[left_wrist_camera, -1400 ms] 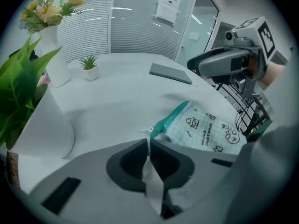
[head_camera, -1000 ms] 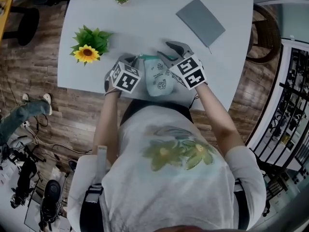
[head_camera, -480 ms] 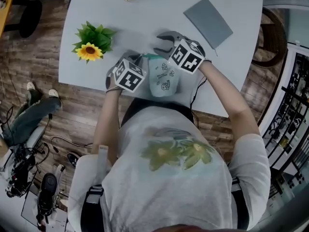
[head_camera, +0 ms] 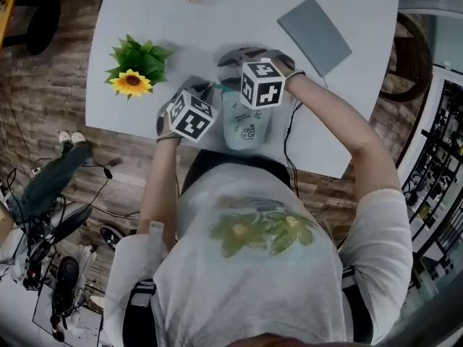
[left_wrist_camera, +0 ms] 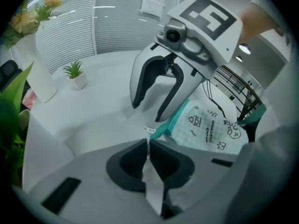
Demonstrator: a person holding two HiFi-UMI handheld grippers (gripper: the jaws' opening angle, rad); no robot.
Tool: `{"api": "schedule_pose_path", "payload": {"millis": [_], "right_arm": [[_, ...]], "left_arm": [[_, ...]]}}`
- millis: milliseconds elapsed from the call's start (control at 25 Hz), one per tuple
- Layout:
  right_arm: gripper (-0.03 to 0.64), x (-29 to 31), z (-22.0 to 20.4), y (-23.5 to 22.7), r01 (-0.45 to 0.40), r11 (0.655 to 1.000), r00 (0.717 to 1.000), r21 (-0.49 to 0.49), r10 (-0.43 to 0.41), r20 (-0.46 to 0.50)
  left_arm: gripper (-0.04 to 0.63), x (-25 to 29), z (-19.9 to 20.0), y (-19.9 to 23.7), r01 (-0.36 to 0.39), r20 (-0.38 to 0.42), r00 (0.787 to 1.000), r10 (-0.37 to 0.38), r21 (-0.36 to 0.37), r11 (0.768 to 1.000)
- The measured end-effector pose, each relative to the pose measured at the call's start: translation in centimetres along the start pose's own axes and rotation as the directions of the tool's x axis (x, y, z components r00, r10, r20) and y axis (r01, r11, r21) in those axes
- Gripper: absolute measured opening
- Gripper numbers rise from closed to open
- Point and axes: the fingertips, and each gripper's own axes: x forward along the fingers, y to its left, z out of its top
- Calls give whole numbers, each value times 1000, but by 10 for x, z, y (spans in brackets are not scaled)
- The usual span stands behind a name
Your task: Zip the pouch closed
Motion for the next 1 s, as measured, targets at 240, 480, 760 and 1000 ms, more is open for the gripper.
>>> {"api": "schedule_pose_path", "payload": {"millis": [240,480,760,1000], "right_arm": [[183,15,-4,4,-68,935,993,-348,29,-114],[183,24,-6,6,-139,843,984,-519,57,-170],[126,25,-8,18,-213,742,971,-636,89,-222],[47,24,-12,21,-219,757,970,-616,103,-219]], "left_arm": [[23,-1,2,-1,6,4,1000,-6,3,1000],[23,0,3,0,9,10,1000,-9,7,1000],[23,2,4,-2,19,5,1000,-19,12,1000],[23,3,6,0,30,6,1000,-30,17,999]]}}
